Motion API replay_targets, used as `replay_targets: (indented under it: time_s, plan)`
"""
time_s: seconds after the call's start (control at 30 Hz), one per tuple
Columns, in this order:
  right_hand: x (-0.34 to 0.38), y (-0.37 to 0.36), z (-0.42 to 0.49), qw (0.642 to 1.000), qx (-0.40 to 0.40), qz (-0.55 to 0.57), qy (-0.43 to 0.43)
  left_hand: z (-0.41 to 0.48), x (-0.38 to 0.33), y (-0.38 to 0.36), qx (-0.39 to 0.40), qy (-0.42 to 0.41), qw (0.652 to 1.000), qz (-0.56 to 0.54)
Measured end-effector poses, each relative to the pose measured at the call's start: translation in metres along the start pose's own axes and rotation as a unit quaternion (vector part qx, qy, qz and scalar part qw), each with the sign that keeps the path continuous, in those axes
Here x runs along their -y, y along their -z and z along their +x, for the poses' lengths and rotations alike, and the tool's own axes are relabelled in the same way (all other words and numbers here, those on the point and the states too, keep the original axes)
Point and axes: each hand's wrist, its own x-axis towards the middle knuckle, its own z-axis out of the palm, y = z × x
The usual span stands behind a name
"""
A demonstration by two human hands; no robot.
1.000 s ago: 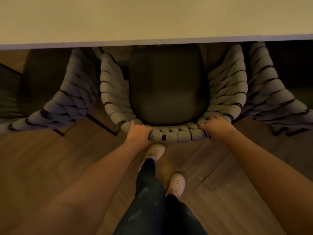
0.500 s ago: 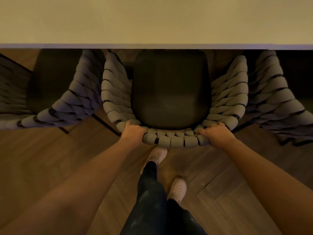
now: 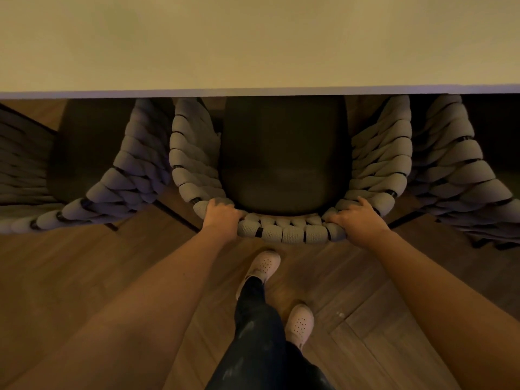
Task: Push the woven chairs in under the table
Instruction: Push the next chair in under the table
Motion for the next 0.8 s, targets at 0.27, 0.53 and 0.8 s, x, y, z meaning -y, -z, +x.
replay_targets:
  time_s: [0.27,0.53,0.8]
  plan:
    - [0.004,0.001,0.005,0.999,-0.011,-0.029,0.012,0.002,0.007,-0.001,0.013,-0.003,1.0,-0.013]
    - [0.01,0.008,0.001,1.0,0.011,0.027,0.002,0.004,0.008,-0.004,0.047,0.003,0.999,-0.01]
    - [0.011,0.007,-0.001,1.0,-0.004,0.031,0.003,-0.001,0.004,-0.002,0.059,0.002,0.998,-0.009]
